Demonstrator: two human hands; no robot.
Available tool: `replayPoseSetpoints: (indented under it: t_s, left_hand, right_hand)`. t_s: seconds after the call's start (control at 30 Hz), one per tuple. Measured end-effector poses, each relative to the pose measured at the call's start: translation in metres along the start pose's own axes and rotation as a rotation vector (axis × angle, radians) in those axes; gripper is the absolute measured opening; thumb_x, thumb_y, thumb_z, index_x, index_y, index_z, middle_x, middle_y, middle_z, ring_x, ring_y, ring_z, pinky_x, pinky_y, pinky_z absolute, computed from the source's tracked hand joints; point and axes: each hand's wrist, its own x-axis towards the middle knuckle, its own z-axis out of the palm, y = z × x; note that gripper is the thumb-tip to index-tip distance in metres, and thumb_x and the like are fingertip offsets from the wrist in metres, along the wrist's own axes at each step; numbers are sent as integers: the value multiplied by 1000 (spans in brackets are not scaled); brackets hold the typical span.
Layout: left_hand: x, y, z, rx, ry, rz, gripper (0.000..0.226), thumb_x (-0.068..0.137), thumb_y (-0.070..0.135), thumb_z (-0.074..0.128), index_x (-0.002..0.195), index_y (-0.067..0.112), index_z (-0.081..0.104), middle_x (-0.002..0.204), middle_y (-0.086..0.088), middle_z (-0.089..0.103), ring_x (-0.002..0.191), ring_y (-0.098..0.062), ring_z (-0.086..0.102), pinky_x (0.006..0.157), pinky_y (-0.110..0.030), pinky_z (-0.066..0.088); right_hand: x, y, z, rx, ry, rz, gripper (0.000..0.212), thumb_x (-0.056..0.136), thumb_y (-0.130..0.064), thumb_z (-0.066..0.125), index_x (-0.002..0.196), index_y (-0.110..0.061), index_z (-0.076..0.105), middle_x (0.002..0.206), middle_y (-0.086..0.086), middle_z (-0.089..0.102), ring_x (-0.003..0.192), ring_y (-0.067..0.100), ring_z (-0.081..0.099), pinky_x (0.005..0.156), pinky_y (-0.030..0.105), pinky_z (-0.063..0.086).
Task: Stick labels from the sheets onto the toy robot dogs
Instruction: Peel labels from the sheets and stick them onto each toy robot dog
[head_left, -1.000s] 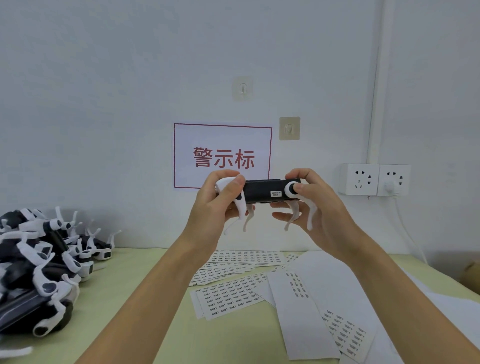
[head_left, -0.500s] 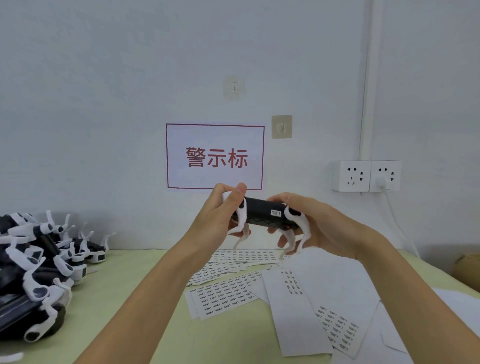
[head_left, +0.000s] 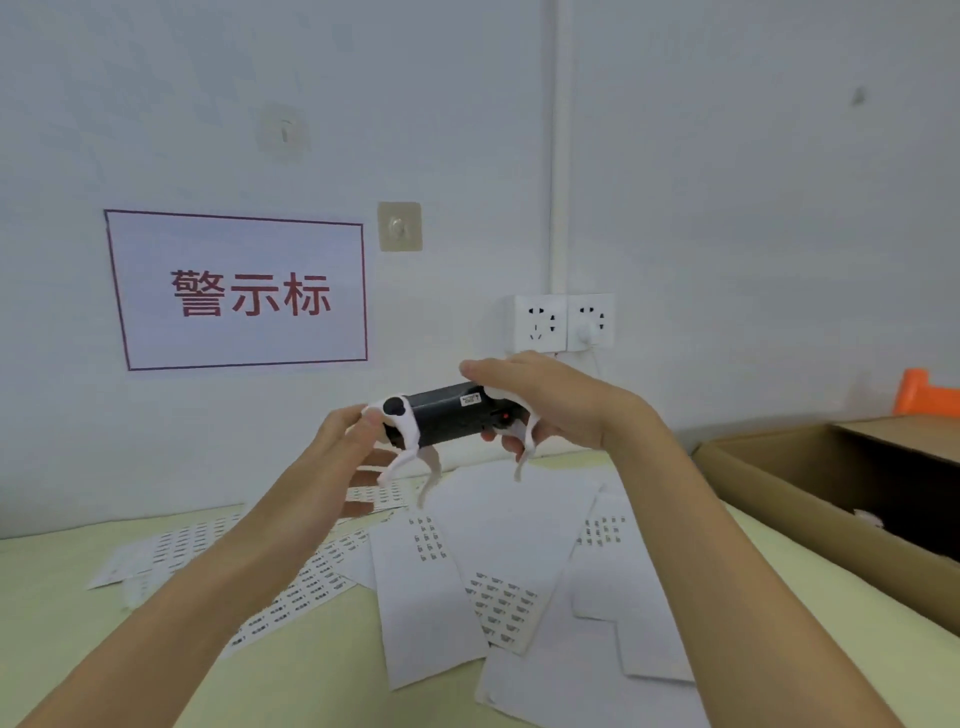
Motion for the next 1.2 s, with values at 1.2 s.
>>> replayPoseSetpoints:
  t_s: [1.2]
  left_hand:
    - [-14, -71, 131, 443, -151, 197, 62, 89, 4, 65, 93, 65, 57, 105, 13, 70, 104, -23, 62, 82, -42, 45]
  right_hand:
    - [-209, 308, -235, 727, 1283, 791, 62, 96, -19, 56, 151, -16, 27, 149, 17, 36, 129, 42, 43, 108, 51, 36]
